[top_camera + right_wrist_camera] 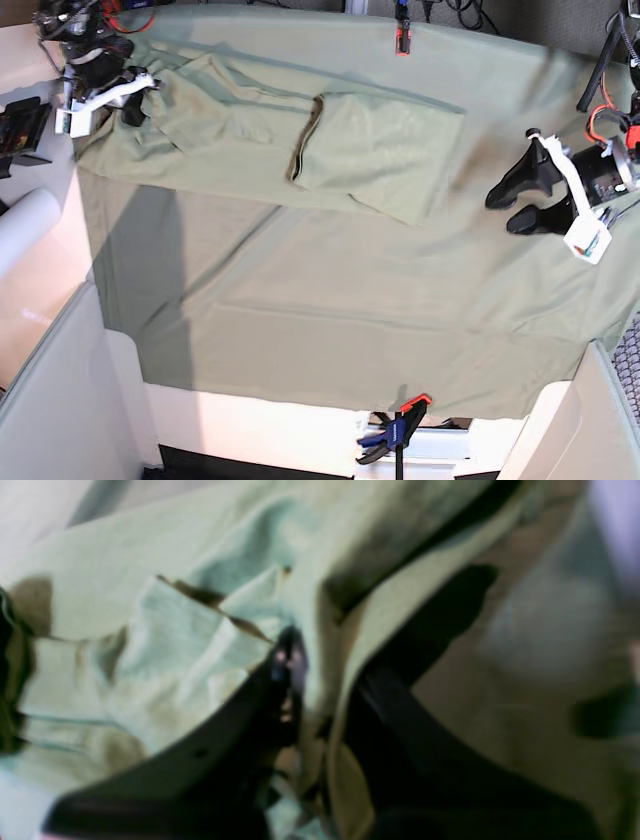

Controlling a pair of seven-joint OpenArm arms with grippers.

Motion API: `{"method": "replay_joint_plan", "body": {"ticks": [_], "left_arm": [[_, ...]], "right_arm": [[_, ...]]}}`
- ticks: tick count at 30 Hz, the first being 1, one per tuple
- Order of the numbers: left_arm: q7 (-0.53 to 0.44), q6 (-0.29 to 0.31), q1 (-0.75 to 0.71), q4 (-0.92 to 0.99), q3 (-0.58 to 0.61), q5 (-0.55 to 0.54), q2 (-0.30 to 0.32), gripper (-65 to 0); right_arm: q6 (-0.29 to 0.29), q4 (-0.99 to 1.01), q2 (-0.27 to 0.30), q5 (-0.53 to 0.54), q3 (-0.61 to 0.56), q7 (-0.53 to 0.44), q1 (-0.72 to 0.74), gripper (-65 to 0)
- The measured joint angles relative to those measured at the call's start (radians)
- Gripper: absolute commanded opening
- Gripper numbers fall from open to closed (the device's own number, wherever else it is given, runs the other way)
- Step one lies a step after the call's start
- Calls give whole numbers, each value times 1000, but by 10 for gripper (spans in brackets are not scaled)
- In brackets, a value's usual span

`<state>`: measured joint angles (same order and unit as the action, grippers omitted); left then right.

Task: Fold the T-shirt properly
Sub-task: 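Grasp the folded bundle with the right gripper and fold it over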

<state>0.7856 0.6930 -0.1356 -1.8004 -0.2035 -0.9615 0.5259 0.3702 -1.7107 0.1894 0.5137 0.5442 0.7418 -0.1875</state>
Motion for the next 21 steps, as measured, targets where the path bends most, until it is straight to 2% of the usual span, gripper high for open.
{"method": "replay_joint_plan", "body": {"ticks": [2,6,9,13,15,17,20,21], "left_arm": [[0,0,0,0,0,-1,0,-308],[0,0,-5,5,0,1,0,-308],[-1,0,-18,20,0,2,0,-308],[0,0,-33,53,1,6,0,-308],[0,0,-34,59,0,6,0,-308],[0,0,-33,60,0,6,0,-308],[0,0,-34,60,0,4,0,-308],[0,0,-34,60,0,3,0,-308]], "right_arm": [[7,0,16,17,0,6,17,-650],[11,-16,-4,39,-48,43,87,-650],[11,-46,-68,34,-155,77,145,-650],[11,-87,-209,-25,-383,90,182,-650],[13,-82,-281,-97,-515,92,182,-650],[20,-60,-330,-191,-642,93,180,-650],[19,-20,-337,-324,-785,43,182,-650],[19,-5,-336,-373,-814,34,182,-526]]}}
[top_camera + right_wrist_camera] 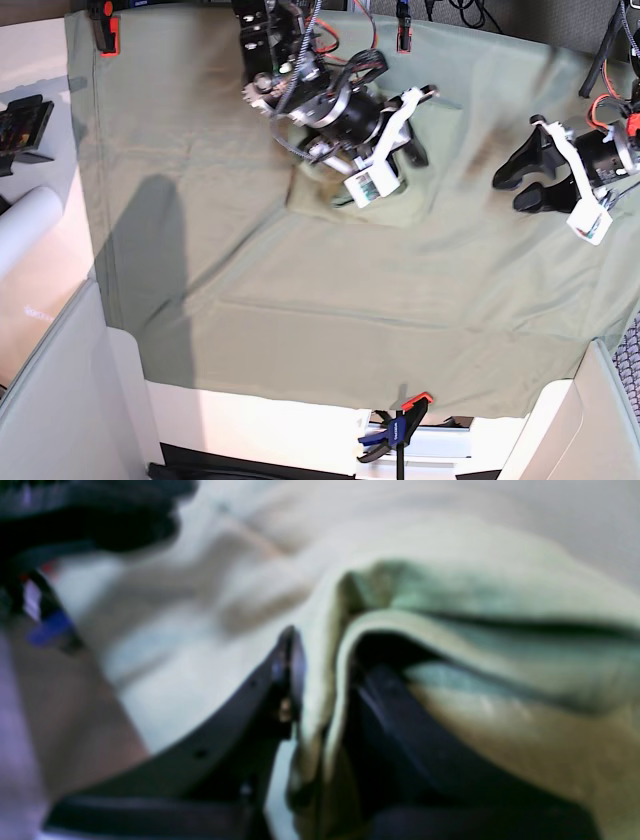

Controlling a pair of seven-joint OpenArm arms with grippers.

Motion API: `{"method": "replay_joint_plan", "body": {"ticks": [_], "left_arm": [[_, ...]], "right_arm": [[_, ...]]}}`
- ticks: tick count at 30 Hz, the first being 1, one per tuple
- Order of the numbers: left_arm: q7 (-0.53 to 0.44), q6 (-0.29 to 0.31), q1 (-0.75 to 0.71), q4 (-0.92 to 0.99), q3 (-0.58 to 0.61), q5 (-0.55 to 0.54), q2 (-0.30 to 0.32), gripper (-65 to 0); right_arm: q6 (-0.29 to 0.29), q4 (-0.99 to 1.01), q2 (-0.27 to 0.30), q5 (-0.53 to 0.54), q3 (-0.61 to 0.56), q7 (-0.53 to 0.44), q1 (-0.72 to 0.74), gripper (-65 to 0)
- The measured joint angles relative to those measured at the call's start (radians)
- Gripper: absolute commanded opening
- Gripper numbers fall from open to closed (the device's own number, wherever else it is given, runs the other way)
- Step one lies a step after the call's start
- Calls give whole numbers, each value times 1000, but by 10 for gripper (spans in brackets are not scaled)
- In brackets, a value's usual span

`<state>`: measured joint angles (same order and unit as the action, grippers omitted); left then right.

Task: Fold the T-shirt properly
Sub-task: 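Grasp the folded bundle with the right gripper and fold it over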

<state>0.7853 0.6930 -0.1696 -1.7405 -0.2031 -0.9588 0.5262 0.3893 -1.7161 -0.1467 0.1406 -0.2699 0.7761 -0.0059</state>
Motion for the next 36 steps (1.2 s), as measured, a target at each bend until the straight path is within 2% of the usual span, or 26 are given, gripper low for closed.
{"method": "replay_joint_plan", "body": {"ticks": [1,2,3,4,6,10,12,22,27,29,33,36], "left_arm": [[0,0,-1,0,0,0,0,-308],[0,0,-2,0,0,-1,0,-308],[0,0,-3,0,0,-1,-1,-308],[0,0,-5,0,0,-2,0,-308],[0,0,-7,0,0,-3,0,-308],[0,0,-10,0,0,-6,0,-308],[0,0,-10,0,0,-8,0,-308],[0,0,-10,0,0,-32,-2,-308],[0,0,-10,0,1,-32,23,-308],[0,0,-11,0,1,-34,40,-308],[9,0,-11,0,1,-50,41,-308],[24,1,-14,0,2,-54,48,-308]], "right_arm": [[-8,19,0,-39,-18,-5,0,-395],[-21,36,3,-45,-31,-6,0,-293],[-20,50,6,-48,-36,-5,0,-232],[-20,58,8,-48,-40,-5,0,-208],[-20,58,7,-34,-40,-6,-1,-208],[-21,51,8,74,-40,-21,3,-209],[-20,46,7,85,-42,-44,14,-209],[-19,45,5,29,-43,-87,214,-209],[-19,44,6,-76,-17,3,241,-209],[-19,30,29,-74,8,32,235,-209],[-22,-69,119,24,51,102,196,-210],[-23,-139,182,47,58,108,129,-210]]}}
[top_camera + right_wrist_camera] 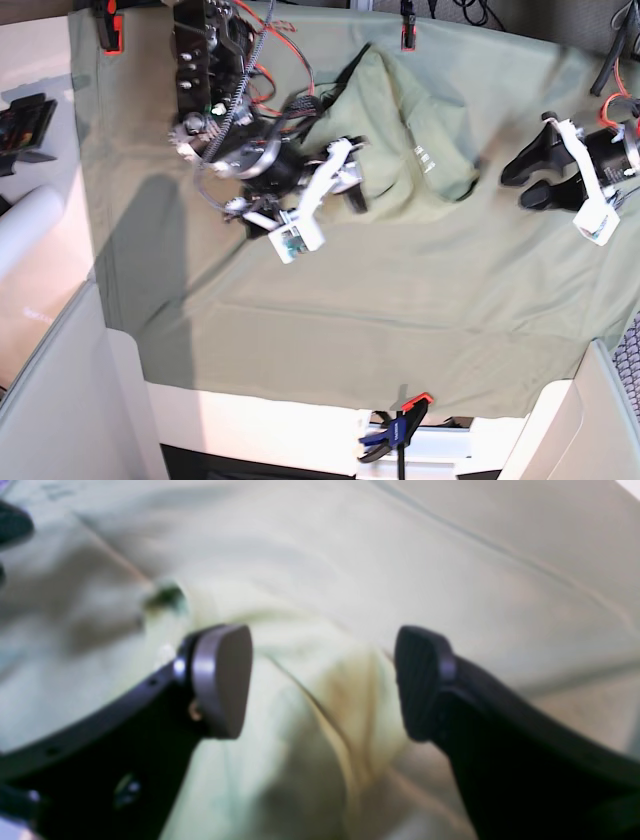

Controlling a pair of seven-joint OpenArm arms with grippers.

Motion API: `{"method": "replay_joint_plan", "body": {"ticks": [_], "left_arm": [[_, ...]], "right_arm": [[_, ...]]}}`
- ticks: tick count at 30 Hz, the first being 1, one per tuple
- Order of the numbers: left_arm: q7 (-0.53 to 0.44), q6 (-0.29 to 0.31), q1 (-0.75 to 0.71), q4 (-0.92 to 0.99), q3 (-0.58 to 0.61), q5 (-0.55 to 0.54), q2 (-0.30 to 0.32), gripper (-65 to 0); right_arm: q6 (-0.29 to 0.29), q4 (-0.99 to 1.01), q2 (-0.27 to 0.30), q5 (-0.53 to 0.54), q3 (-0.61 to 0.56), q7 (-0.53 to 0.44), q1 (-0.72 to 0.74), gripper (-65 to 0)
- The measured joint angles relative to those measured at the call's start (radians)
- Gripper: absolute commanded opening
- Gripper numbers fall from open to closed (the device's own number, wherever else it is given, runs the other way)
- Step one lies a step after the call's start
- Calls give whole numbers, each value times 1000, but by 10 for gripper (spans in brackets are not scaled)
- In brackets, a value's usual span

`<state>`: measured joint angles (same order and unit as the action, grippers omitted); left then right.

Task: Fold the T-shirt properly
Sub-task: 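Grasp the folded bundle with the right gripper and fold it over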

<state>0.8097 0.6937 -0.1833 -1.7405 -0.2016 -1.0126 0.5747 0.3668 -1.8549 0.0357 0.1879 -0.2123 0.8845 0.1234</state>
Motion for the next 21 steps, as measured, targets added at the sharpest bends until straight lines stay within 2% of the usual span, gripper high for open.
{"method": "replay_joint_plan", "body": {"ticks": [3,6,11,17,21], "left_arm": [[0,0,-10,0,0,-3,25,-308],[3,0,-13,0,0,-3,38,-308],[3,-1,-14,0,0,-2,53,-308],[6,-1,-17,0,0,-1,60,-308],[6,-1,-23,0,0,2,60,-308]], "right_arm": [[4,-72,42,33,-14,7,-90,-210],[59,-152,104,52,-29,9,-159,-210],[129,-236,258,40,-60,7,-187,-209],[158,-238,411,-25,-184,-20,-143,-209],[158,-233,494,-160,-339,-63,-90,-209]]}}
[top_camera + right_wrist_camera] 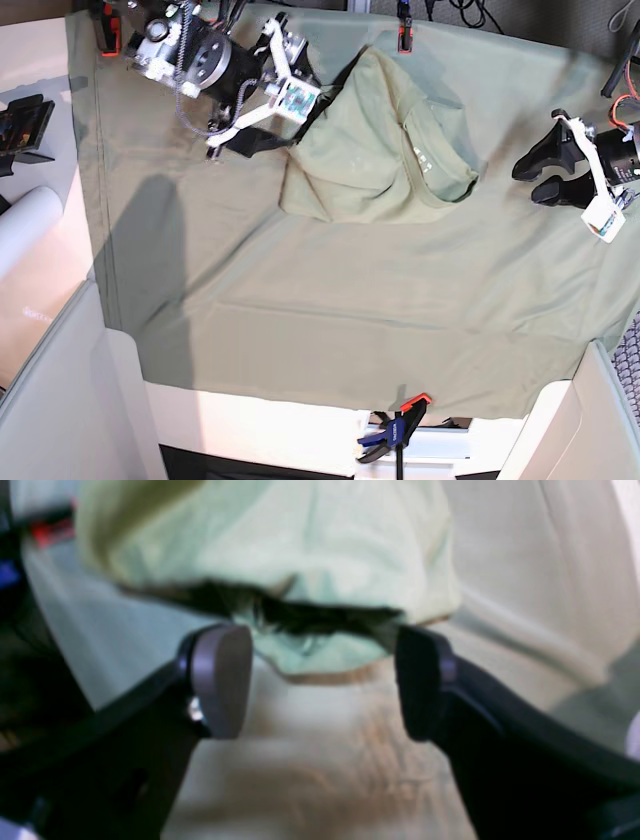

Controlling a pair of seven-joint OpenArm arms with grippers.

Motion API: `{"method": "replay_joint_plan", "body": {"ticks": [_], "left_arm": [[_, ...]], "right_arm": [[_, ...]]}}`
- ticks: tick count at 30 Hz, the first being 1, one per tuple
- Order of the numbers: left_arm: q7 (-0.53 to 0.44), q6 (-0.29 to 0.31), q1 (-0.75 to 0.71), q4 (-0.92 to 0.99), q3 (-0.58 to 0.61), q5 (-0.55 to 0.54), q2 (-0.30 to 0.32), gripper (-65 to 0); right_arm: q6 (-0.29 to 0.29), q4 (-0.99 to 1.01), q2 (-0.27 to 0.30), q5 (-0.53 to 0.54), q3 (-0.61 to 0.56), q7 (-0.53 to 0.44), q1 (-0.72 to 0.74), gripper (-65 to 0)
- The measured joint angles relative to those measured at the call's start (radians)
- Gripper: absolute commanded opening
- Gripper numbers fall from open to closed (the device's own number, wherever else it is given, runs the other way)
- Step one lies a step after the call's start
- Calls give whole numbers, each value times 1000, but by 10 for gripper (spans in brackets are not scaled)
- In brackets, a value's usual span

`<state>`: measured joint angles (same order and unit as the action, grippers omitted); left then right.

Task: Fold the T-shirt properly
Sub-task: 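Grasp the folded bundle with the right gripper and fold it over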

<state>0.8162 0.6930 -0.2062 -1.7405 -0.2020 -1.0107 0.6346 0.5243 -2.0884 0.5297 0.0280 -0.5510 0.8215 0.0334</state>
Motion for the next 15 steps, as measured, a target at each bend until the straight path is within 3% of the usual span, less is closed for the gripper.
{"method": "replay_joint_plan", "body": {"ticks": [3,8,15], "left_arm": [[-1,0,-13,0,0,8,0,-308],[7,0,-29,0,1,25,0,-308],[5,0,-29,0,1,24,0,-308]], "right_arm": [[4,27,36,-66,-136,-44,62,-209],[5,134,38,-180,-328,-123,186,-209],[-5,252,-10,-284,-483,-127,267,-209]]}}
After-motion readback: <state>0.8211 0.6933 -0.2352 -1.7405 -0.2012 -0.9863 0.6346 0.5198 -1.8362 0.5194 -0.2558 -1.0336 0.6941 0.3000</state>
